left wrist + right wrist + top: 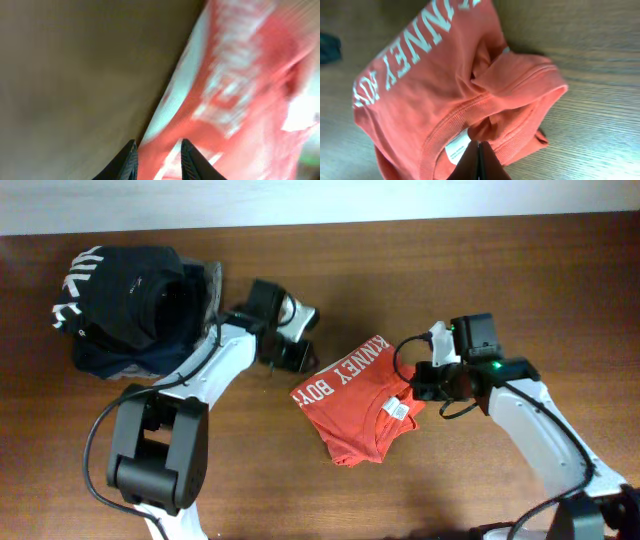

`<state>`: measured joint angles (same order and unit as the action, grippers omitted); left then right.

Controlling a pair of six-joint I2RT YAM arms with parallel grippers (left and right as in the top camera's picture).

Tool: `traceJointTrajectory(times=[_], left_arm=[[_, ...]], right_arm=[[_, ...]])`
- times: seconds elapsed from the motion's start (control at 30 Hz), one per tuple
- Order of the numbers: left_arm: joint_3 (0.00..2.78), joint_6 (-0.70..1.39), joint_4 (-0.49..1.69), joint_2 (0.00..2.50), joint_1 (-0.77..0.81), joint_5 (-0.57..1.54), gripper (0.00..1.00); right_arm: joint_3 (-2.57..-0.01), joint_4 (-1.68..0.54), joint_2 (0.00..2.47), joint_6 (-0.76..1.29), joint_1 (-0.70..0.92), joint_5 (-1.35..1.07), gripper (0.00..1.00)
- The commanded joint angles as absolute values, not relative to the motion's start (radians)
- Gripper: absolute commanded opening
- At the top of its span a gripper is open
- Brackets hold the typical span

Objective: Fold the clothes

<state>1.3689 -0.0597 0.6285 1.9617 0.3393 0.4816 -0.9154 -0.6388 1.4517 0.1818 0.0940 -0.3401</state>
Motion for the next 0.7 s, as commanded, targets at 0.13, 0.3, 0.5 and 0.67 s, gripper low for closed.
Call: traceJointTrajectory(times=[0.13, 0.3, 0.5, 0.67], left_arm=[[1.458, -0.061, 0.41, 1.974, 0.452, 0.579, 0.41], [1.458, -0.06, 0.36, 2.099, 0.501, 0.58, 0.4], [1.458, -0.053, 0.392, 2.197, 0.51, 0.583, 0.33], [1.458, -0.054, 0.397, 2.203, 0.509, 0.579, 0.33]], right_arm=[[-0.918, -0.636, 1.52, 0.219, 0.069, -0.321, 0.46], [-0.918, -0.589, 1.577, 0.245, 0.069, -0.329, 0.28], [-0.918, -0.577, 1.581, 0.245, 0.069, -0.286, 0.41], [-0.918, -0.582, 1.6, 0.246, 0.058, -0.25, 0.41]])
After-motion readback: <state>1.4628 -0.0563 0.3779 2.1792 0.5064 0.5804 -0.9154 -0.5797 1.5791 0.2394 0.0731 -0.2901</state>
